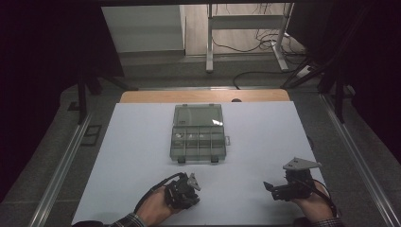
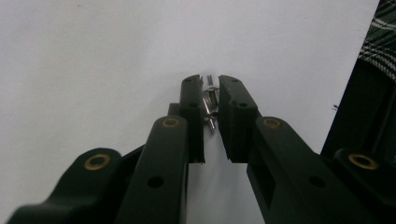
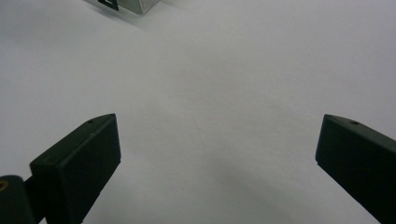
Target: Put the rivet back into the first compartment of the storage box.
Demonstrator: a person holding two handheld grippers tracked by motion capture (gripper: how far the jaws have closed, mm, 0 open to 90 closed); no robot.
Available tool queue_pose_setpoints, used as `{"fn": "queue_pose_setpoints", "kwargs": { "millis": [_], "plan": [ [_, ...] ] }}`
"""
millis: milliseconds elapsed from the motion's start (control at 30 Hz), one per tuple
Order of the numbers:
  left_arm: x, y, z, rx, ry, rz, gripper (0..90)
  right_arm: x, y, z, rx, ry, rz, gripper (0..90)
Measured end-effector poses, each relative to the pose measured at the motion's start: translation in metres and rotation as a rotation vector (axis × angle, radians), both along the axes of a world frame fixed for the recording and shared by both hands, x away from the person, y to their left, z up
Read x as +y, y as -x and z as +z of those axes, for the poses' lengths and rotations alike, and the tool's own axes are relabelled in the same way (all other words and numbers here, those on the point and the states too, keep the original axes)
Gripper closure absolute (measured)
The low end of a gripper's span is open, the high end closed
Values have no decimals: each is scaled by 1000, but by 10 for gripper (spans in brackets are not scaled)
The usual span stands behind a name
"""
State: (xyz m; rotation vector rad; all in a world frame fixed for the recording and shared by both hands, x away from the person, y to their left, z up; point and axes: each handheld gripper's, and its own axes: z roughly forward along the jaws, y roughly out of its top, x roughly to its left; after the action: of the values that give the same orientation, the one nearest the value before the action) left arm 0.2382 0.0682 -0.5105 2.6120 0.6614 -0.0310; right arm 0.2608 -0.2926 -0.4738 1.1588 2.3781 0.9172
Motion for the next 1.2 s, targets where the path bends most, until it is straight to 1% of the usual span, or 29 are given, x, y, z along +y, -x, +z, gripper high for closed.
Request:
{"fn": "queue_pose_setpoints", "kwargs": {
  "millis": [333, 467, 500, 533, 667, 967, 1200],
  "plan": [
    [7, -6, 6, 20, 30, 31, 824, 0, 0, 0, 0, -1, -1, 2],
    [11, -9, 10, 28, 50, 49, 825, 0, 0, 0, 0, -2, -2, 2],
    [11, -9, 10, 33, 70, 73, 825, 0, 0, 0, 0, -2, -2, 2],
    [12, -10, 10, 38, 81, 85, 825, 0, 0, 0, 0, -3, -2, 2],
    [17, -15, 13, 44, 91, 94, 825, -1, 0, 0, 0, -6, -3, 1],
    [23, -25, 26, 24, 104, 117, 828, 0, 0, 0, 2, -6, -2, 0],
    [30, -36, 36, 21, 116, 144, 828, 0, 0, 0, 4, -4, -1, 0]
  ]
}}
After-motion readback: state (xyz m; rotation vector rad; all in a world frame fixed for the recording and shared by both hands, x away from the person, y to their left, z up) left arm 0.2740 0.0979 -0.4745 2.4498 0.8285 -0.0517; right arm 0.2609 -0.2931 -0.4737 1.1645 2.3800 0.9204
